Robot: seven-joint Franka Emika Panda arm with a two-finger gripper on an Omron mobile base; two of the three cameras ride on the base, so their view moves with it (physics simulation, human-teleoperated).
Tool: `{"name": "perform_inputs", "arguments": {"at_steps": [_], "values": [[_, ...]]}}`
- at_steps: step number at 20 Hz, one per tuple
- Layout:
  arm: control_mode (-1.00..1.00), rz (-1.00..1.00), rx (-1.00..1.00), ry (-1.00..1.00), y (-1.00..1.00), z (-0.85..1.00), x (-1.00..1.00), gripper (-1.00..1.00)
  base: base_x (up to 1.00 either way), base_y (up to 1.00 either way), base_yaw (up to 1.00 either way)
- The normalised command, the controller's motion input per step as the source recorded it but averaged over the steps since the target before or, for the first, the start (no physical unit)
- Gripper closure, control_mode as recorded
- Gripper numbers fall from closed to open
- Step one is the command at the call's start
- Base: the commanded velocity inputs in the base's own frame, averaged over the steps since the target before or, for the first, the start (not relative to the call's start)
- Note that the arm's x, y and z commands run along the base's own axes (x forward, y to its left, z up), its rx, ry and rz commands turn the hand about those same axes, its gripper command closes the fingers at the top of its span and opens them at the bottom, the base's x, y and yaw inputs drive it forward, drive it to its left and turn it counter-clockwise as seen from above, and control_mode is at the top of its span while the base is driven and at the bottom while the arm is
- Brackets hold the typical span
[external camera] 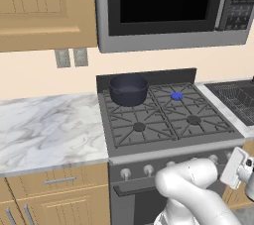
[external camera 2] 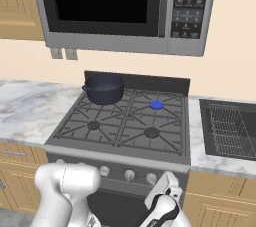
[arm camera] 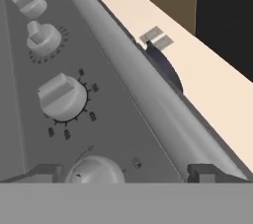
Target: Turn off the rear right burner of the stove.
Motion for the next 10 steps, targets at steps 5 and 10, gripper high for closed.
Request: {"name": "perform_inputs", "arguments": {"at_steps": [5,10], "values": [[-1.00,0.00,0.00,-0.03,0.01,-0.13,0.01,-1.00,0.00,0.00,0.00],[-1.00,0.00,0.00,-0.05,0.09,-0.10,0.04,-1.00,0.00,0.00,0.00]]}}
